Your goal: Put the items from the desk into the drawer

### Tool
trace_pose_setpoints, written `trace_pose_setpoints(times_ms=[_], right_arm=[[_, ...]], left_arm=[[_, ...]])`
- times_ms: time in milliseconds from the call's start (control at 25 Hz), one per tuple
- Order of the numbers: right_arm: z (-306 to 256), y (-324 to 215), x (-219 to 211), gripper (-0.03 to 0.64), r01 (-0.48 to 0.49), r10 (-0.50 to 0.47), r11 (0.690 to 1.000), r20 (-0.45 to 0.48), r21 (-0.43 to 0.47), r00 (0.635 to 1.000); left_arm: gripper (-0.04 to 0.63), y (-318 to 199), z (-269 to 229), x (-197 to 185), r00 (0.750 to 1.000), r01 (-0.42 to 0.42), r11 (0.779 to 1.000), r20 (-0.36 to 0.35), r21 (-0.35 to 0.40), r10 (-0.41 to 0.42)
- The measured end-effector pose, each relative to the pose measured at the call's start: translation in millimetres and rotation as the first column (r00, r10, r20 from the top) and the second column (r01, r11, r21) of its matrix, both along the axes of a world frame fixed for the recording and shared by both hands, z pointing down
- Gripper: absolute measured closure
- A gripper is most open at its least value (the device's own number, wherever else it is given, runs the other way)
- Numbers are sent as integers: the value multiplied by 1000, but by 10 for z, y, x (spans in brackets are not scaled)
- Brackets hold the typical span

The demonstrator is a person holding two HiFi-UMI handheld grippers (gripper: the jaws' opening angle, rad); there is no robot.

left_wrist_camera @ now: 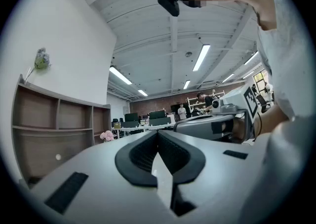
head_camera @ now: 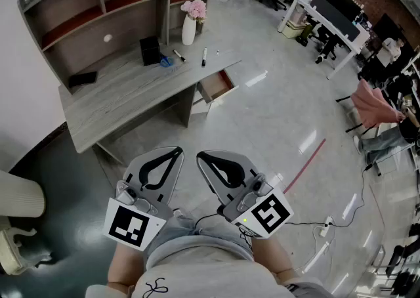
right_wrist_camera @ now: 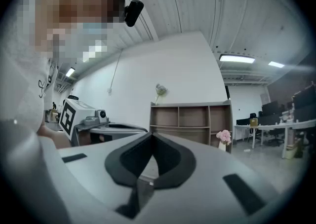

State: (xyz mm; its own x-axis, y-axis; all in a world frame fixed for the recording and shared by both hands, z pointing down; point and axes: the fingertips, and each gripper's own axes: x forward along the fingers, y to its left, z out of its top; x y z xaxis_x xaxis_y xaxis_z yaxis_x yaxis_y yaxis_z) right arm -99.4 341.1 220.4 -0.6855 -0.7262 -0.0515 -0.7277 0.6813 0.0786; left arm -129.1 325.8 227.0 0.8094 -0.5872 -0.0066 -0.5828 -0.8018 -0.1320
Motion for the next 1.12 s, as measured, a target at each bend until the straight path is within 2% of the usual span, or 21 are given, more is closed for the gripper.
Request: trace_pose_setpoints(times_ms=[360,720,920,1120], right_arm=[[36,96,135,609,-9,9,1000,14,-8,1000],[46,40,59,609,-18,18,1000,10,-15,1000],[29,-4,5,607,-38,38,999,39,-10,999],[55,-89,15,607,-35,36,999,15,-25,999]], left_arm=[[586,115,29,169,1000,-25,1000,18,0,25],[586,25,32,84,1000,-27,1000,6,-6,27],[586,-37,56,0,999,-45,999,10,1,45],[586,-155,30,22,999,-51,999,-8,8,51]])
